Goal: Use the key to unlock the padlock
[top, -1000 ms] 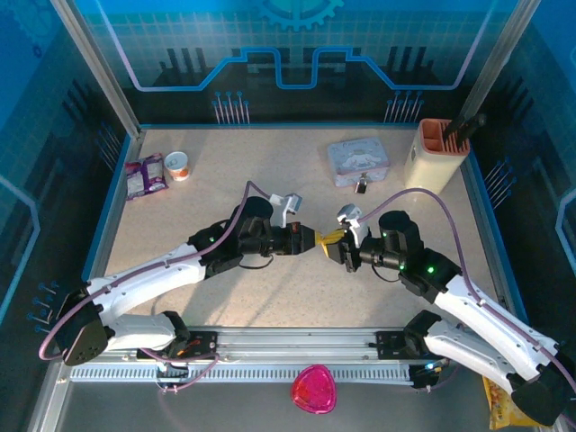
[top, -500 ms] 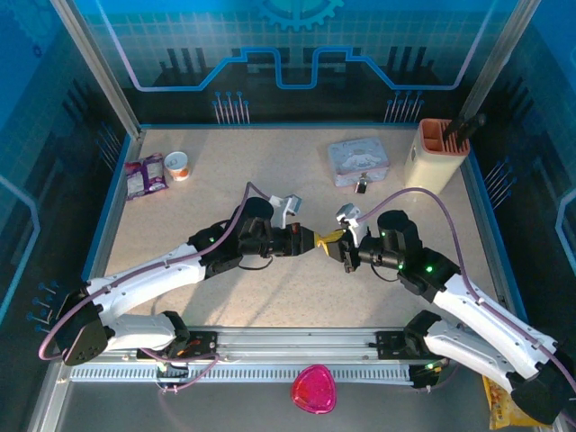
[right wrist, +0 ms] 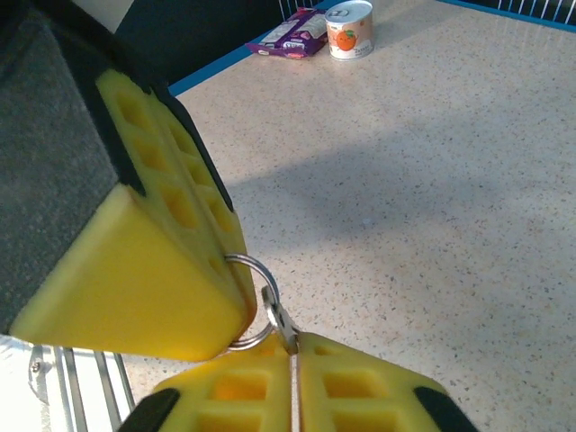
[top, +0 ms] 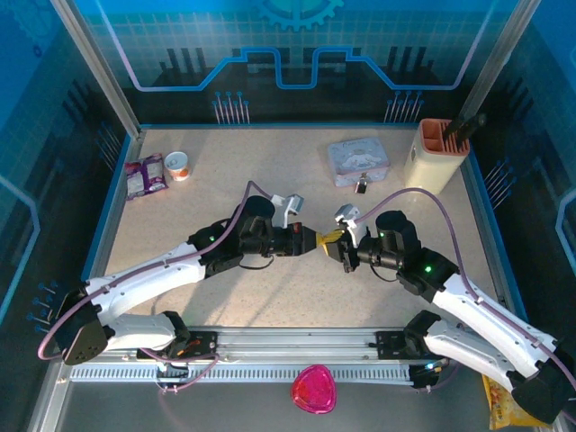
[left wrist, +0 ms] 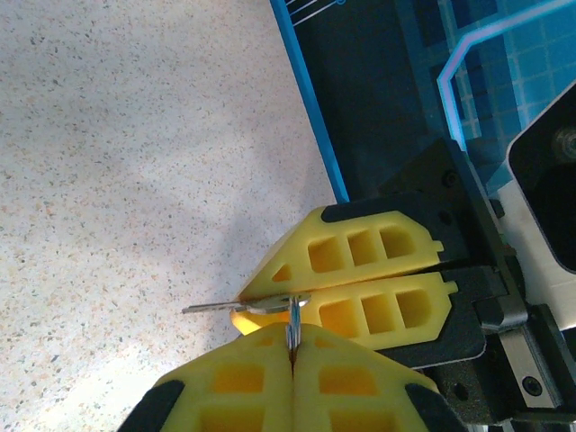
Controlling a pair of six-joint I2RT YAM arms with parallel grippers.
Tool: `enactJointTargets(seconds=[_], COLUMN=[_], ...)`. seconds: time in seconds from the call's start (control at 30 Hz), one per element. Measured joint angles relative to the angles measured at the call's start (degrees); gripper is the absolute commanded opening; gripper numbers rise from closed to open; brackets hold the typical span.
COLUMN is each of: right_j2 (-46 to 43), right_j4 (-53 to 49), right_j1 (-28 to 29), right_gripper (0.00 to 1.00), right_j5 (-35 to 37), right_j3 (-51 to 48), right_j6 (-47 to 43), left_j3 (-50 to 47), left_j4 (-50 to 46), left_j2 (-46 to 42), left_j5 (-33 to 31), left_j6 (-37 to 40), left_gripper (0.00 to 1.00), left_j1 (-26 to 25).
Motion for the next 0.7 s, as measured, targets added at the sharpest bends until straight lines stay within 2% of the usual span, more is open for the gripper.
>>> enactJointTargets(seconds=[0.23,0.57,0.7], right_j2=[-1.33,-1.86,-2.23], right_j4=[0.15,1.18,1.75], right_j1=[0.02,0.72,2.14], right_gripper=[0.00,0.00,0.00], right_j5=[0.59,0.61,1.33], right_j3=[-0.66,-4.74,-7.65], right_j6=[-0.04,2.78,4.83], left_j3=[0.96,3.26,4.59], left_j4=[-0.85,-4.79,-5.25], left_j2=[0.48,0.85,2.43], left_j5=[-0.13,-2.05,-2.05], left_j6=[0.04,2.19,2.84], left_gripper=[0.00,0.03,0.01], left_j1=[-0.17,-0.28,-0.28])
